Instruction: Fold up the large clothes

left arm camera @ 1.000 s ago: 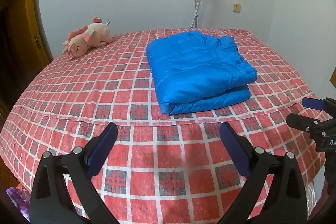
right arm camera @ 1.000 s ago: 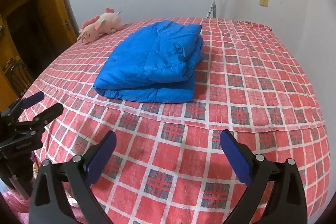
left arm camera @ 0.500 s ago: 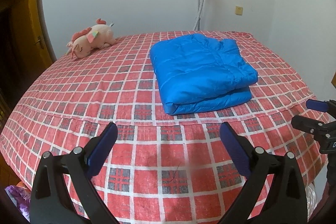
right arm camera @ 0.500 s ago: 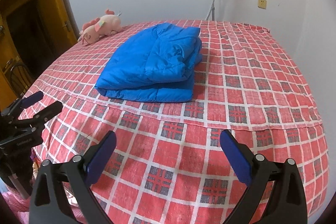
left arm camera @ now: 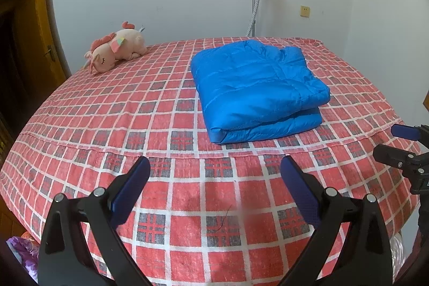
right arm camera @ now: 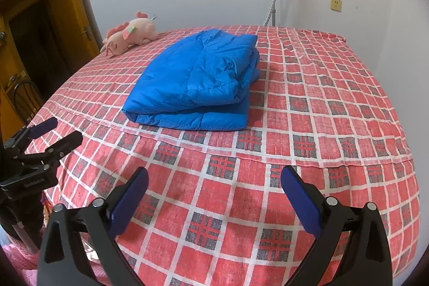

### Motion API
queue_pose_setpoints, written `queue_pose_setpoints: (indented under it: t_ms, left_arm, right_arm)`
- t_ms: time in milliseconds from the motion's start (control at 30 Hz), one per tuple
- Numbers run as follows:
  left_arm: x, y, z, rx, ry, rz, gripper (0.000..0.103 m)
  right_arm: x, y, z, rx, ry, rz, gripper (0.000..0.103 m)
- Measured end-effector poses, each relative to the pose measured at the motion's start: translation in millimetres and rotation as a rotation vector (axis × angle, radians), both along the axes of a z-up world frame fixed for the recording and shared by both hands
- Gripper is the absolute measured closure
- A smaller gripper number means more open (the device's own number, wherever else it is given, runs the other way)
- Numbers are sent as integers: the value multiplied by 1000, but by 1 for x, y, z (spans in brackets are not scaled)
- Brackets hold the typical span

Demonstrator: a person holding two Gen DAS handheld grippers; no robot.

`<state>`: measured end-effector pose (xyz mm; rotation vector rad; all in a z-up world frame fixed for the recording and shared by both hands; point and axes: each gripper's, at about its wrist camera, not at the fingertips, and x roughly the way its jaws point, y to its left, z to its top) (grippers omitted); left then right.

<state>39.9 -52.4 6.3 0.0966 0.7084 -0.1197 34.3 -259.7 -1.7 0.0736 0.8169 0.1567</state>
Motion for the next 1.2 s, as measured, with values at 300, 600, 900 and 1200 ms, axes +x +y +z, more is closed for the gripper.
queue_pose_setpoints:
  t_ms: [300, 600, 900, 1200]
  left_arm:
    - [0, 0, 0, 2, 1, -2, 6]
    - [0, 0, -1, 0, 4, -4, 6]
    - [1, -1, -1, 2, 7, -7, 6]
    - [3, 1, -3, -9, 16, -18, 6]
  right_arm:
    - [2, 1, 0, -1, 0, 2, 4]
    - [2, 1, 1, -2, -1, -1, 4]
    - [3, 2, 0, -2, 2, -2, 4]
    - [4, 2, 0, -3, 1, -2, 4]
